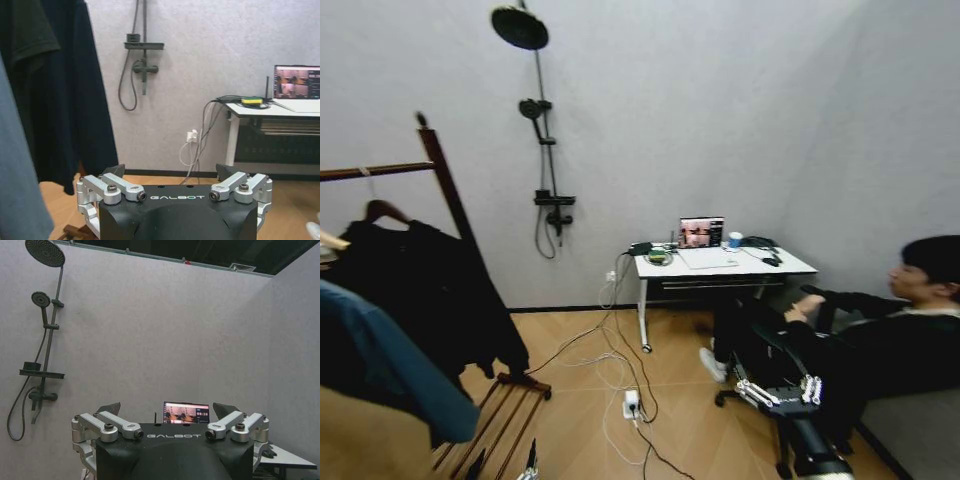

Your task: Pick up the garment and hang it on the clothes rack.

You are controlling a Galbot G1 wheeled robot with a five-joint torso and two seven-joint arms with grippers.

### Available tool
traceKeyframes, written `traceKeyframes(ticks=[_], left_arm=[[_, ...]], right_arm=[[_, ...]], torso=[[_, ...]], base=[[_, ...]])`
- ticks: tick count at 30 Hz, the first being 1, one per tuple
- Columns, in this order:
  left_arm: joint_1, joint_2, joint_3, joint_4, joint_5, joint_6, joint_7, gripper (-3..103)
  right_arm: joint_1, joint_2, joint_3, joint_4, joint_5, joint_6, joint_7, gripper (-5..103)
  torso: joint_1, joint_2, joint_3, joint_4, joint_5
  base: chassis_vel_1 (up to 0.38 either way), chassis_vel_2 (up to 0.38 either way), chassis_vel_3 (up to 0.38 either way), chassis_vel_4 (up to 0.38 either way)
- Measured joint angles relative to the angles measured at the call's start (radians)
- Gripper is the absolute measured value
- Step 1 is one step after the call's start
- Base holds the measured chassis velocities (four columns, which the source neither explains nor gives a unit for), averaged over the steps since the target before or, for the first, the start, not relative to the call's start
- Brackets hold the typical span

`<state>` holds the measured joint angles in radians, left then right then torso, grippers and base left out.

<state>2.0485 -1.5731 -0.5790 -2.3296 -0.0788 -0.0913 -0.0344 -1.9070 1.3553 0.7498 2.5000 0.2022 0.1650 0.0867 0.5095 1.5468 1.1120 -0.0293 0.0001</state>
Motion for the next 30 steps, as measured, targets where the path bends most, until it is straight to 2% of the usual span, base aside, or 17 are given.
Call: traceKeyframes(ticks=[5,13,30], left_arm=[[0.0,0.0,0.0,0.0,0.0,0.0,0.0,100],[0.0,0.0,0.0,0.0,0.0,0.0,0.0,100],[0.0,0.0,0.0,0.0,0.0,0.0,0.0,100]], right_arm=[[0.0,0.0,0.0,0.0,0.0,0.0,0.0,100],[0.0,0.0,0.0,0.0,0.0,0.0,0.0,100],[0.0,0.0,0.0,0.0,0.0,0.0,0.0,100]], torso=[[0.0,-0.002,-0.001,0.0007,-0.0001],[-0.001,-0.002,-0.001,0.0004,-0.0001],[-0.001,-0.001,-0.001,0.0003,0.0002]], base=[[-0.019,-0.022,-0.037,-0.038],[0.07,-0.063,-0.06,0.066],[0.241,-0.238,-0.241,0.242]])
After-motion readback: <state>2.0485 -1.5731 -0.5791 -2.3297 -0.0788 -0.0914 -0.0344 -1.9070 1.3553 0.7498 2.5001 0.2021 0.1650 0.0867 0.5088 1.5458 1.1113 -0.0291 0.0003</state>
